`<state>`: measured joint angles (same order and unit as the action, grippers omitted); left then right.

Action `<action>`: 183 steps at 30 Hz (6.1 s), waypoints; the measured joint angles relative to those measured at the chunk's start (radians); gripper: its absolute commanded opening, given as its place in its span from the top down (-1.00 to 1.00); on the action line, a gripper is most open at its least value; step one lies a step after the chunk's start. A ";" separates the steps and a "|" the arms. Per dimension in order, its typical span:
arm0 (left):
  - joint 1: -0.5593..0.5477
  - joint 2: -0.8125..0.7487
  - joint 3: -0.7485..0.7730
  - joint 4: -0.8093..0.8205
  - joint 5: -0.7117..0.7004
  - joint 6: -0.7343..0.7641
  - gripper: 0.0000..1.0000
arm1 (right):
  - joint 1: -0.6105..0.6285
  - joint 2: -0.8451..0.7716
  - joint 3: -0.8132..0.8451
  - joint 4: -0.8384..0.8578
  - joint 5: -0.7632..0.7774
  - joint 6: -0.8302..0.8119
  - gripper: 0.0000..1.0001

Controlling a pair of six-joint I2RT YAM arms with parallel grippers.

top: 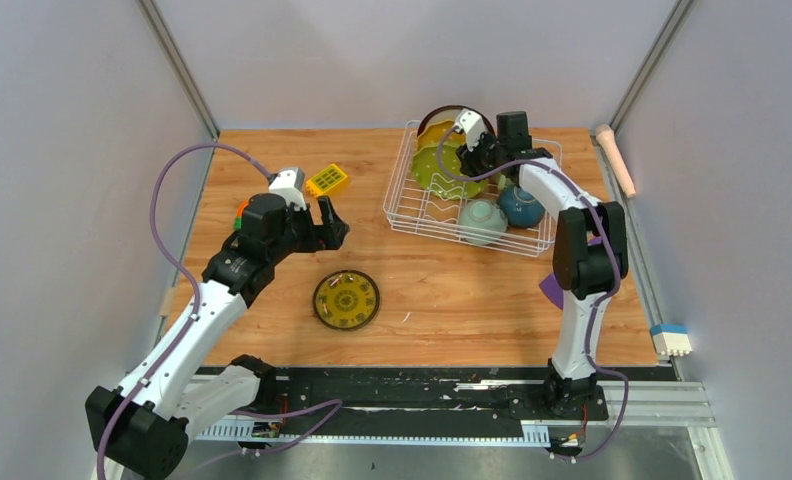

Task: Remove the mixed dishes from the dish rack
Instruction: Pick up the plate from the dish rack, then place the plate at the center of the board.

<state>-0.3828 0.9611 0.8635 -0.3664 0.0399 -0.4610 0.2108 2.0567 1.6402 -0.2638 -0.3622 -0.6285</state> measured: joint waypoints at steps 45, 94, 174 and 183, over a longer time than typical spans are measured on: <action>0.000 -0.177 -0.094 -0.030 -0.030 -0.062 -1.00 | 0.135 -0.537 -0.250 -0.037 0.036 0.058 1.00; -0.002 -0.237 -0.546 0.455 0.507 -0.443 -1.00 | 0.319 -1.054 -1.223 0.576 -0.315 1.614 1.00; -0.098 0.325 -0.499 0.658 0.459 -0.573 1.00 | 0.364 -1.344 -1.156 -0.061 0.647 1.622 -1.00; -0.183 0.536 -0.371 0.694 0.444 -0.544 1.00 | 0.364 -1.372 -1.156 -0.079 0.696 1.622 -1.00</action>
<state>-0.5659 1.4975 0.4927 0.3271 0.4839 -1.0050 0.5747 0.6846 0.4839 -0.3428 0.3336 0.9936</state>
